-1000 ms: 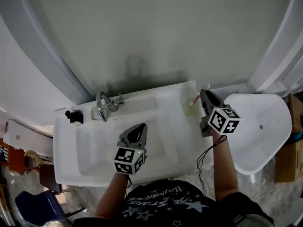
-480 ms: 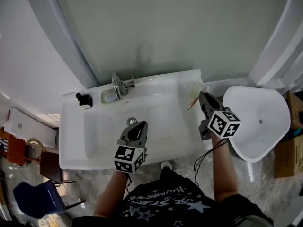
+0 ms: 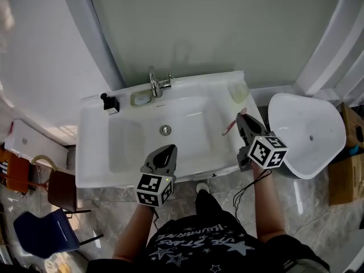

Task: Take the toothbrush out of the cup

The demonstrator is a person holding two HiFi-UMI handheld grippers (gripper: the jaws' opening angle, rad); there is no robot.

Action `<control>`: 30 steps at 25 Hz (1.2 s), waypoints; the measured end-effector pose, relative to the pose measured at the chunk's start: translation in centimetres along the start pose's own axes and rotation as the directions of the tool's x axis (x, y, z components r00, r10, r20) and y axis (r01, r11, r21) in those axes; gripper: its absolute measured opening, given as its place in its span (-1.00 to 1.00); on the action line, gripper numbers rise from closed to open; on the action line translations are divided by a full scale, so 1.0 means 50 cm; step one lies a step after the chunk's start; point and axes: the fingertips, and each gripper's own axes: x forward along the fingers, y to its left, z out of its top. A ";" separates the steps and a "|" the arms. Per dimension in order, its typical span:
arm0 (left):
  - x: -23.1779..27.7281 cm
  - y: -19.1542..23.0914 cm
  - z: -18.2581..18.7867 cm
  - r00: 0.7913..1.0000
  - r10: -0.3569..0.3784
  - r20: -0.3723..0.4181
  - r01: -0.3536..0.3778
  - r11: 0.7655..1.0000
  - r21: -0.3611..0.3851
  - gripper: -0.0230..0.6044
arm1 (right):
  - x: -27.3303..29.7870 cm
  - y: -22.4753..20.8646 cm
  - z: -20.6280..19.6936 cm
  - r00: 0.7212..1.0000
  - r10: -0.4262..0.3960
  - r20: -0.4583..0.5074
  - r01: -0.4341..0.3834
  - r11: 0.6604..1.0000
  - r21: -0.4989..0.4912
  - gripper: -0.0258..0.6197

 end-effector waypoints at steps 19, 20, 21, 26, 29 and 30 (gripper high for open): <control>-0.344 -0.067 -0.122 0.999 -0.040 -0.007 0.040 0.999 0.003 -0.89 | -0.287 0.233 -0.174 0.998 -0.057 -0.009 0.057 0.998 0.030 -0.83; -0.359 -0.075 -0.128 0.999 -0.048 -0.008 0.048 0.999 0.002 -0.89 | -0.306 0.242 -0.183 0.998 -0.066 -0.008 0.067 0.997 0.030 -0.83; -0.374 -0.083 -0.135 0.998 -0.056 -0.009 0.056 0.998 0.000 -0.89 | -0.326 0.250 -0.191 0.997 -0.076 -0.007 0.076 0.997 0.030 -0.83; -0.432 -0.123 -0.163 0.995 -0.095 -0.018 0.095 0.995 -0.003 -0.89 | -0.411 0.286 -0.232 0.994 -0.107 -0.014 0.107 0.994 0.033 -0.83; -0.449 -0.136 -0.170 0.994 -0.107 -0.019 0.107 0.994 0.002 -0.89 | -0.443 0.297 -0.246 0.994 -0.113 -0.015 0.113 0.993 0.037 -0.83; -0.452 -0.140 -0.171 0.994 -0.108 -0.018 0.108 0.994 0.002 -0.89 | -0.452 0.299 -0.248 0.993 -0.113 -0.014 0.114 0.993 0.037 -0.83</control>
